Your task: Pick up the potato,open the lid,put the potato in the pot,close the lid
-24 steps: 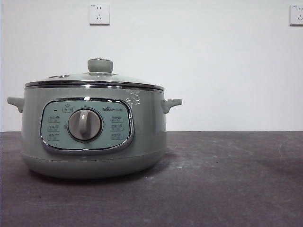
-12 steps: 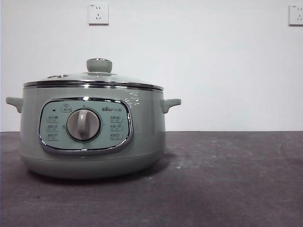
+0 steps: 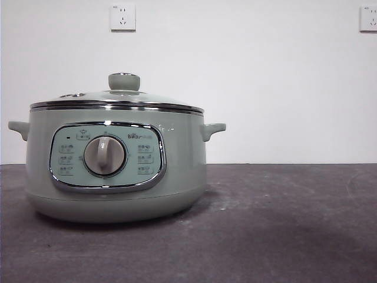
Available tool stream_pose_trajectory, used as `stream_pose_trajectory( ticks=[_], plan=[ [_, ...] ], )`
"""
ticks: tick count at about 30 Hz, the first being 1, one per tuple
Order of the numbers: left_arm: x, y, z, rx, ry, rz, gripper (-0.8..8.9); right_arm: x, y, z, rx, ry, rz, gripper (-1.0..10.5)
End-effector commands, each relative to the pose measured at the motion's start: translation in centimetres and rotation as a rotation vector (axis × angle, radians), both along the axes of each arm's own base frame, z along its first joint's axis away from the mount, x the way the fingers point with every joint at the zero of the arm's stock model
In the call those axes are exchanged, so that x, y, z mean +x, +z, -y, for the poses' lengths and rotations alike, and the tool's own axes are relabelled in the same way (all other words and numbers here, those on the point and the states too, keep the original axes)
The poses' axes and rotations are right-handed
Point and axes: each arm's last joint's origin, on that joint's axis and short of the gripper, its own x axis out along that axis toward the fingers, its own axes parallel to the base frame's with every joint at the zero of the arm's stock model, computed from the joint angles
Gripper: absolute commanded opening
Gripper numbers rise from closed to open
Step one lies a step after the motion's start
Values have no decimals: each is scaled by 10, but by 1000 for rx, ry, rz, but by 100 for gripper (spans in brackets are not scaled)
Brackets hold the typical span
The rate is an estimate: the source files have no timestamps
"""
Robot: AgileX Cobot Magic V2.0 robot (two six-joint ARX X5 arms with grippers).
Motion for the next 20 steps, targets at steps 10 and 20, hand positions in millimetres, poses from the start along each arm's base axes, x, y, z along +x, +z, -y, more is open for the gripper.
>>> stream_pose_trajectory(
  ticks=[10, 20],
  plan=[
    [1, -5, 0, -7, 3, -11, -3, 1, -38, 0, 79, -16, -50, 1],
    [1, -5, 0, -7, 3, -11, -3, 0, -44, 0, 68, -16, -77, 1]
  ],
)
